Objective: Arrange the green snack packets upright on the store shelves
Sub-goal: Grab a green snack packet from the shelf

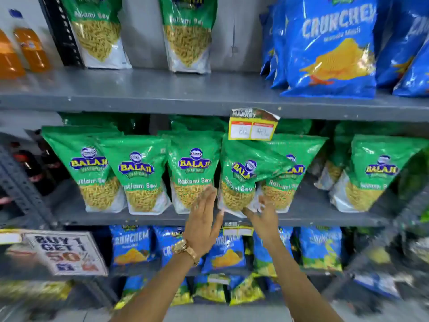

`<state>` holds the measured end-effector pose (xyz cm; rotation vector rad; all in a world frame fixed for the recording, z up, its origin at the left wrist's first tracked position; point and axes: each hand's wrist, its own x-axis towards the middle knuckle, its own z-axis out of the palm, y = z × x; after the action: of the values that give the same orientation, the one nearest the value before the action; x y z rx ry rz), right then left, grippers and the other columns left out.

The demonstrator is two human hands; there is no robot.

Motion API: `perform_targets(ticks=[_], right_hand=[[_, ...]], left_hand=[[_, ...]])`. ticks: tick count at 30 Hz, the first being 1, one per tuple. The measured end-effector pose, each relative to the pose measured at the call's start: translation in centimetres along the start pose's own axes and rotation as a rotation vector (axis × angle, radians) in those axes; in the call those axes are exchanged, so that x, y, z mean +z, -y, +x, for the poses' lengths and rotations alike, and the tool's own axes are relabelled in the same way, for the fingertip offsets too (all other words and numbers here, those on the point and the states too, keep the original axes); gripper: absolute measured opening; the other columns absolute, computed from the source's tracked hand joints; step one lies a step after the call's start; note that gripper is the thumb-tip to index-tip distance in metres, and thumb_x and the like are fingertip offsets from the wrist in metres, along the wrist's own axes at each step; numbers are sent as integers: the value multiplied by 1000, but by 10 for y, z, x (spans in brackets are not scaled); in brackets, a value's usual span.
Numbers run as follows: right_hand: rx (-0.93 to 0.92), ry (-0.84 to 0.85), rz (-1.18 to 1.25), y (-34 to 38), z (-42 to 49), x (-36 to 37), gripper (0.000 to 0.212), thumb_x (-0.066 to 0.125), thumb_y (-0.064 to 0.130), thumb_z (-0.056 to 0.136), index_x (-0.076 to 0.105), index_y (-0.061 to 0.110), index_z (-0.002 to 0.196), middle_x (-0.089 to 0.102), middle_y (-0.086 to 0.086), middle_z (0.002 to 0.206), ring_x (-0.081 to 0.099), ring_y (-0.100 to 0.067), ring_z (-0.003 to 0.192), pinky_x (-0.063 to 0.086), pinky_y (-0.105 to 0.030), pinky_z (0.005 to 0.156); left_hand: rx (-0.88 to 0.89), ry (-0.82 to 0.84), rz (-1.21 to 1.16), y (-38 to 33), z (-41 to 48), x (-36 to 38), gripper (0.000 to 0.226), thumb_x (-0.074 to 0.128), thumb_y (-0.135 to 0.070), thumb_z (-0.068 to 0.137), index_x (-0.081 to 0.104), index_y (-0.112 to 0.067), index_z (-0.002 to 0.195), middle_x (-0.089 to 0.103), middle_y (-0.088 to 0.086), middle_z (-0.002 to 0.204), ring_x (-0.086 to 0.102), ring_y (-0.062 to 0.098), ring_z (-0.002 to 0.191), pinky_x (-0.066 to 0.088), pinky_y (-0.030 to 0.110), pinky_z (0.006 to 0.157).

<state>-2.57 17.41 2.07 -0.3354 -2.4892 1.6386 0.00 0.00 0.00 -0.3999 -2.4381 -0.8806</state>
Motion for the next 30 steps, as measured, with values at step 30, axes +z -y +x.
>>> perform_targets(ticks=[30], right_hand=[[-21, -230, 255, 3, -26, 14, 95, 93, 30, 52, 48, 7, 133, 62, -9, 129, 57, -17, 113, 49, -38, 98]], left_hand=[[18, 342, 391, 33, 8, -8, 69, 14, -41, 91, 33, -9, 149, -3, 7, 163, -5, 21, 151, 4, 46, 125]])
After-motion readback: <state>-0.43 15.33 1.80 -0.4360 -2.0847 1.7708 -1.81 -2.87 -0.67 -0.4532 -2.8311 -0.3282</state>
